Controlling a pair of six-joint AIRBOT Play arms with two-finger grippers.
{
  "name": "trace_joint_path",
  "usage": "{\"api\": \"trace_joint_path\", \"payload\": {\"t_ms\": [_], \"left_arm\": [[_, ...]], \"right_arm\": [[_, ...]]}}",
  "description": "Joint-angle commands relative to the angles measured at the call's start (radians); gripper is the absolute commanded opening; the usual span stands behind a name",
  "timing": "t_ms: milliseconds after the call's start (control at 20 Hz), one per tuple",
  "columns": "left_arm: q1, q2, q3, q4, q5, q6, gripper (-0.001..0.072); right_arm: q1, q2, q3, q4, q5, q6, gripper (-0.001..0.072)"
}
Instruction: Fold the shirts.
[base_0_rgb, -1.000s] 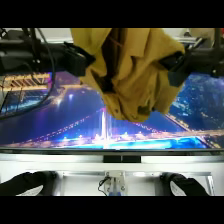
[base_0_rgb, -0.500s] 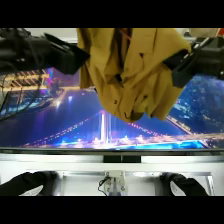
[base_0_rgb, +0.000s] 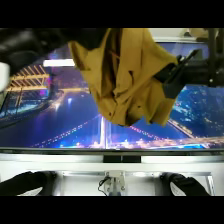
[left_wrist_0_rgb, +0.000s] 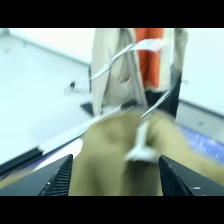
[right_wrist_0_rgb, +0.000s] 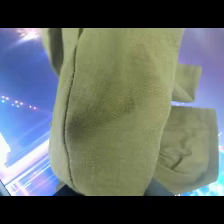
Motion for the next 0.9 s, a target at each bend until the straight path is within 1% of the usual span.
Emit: {"api": "trace_joint_path", "payload": {"t_ms": [0, 200, 350, 400, 450, 550, 600, 650, 750, 850], "left_arm": [[-0.035, -0.086, 0.0, 0.006, 0.152, 0.017, 0.061], [-0.035, -0.106, 0.0, 0.006, 0.213, 0.016, 0.0604], [-0.035, -0.138, 0.0, 0.006, 0.232, 0.014, 0.0595], [-0.035, -0.153, 0.0, 0.006, 0.256, 0.014, 0.0511], [-0.032, -0.166, 0.0, 0.006, 0.293, 0.014, 0.0473], [-0.025, -0.183, 0.0, 0.006, 0.379, 0.014, 0.0467], [-0.024, -0.187, 0.0, 0.006, 0.406, 0.014, 0.0435], [-0.024, -0.188, 0.0, 0.006, 0.414, 0.014, 0.0286], [-0.024, -0.188, 0.0, 0.006, 0.413, 0.014, 0.0054], [-0.02, -0.186, 0.0, 0.006, 0.41, 0.014, 0.0054]], "right_arm": [[0.024, -0.032, 0.0, -0.036, -0.019, 0.027, 0.0049], [0.024, -0.051, 0.0, -0.033, -0.05, 0.025, 0.0049], [0.024, -0.05, 0.0, 0.003, -0.066, 0.01, 0.0049], [0.024, -0.05, 0.0, 0.019, -0.061, 0.002, 0.0049], [0.024, -0.049, 0.0, 0.035, -0.054, -0.002, 0.0049], [0.024, -0.049, 0.0, 0.05, -0.041, -0.003, 0.0049], [0.024, -0.049, 0.0, 0.051, -0.039, -0.01, 0.0049], [0.024, -0.049, 0.0, 0.052, -0.04, -0.019, 0.0049], [0.024, -0.05, 0.0, 0.051, -0.04, -0.035, 0.005], [0.024, -0.05, 0.0, 0.052, -0.048, -0.039, 0.0059]]}}
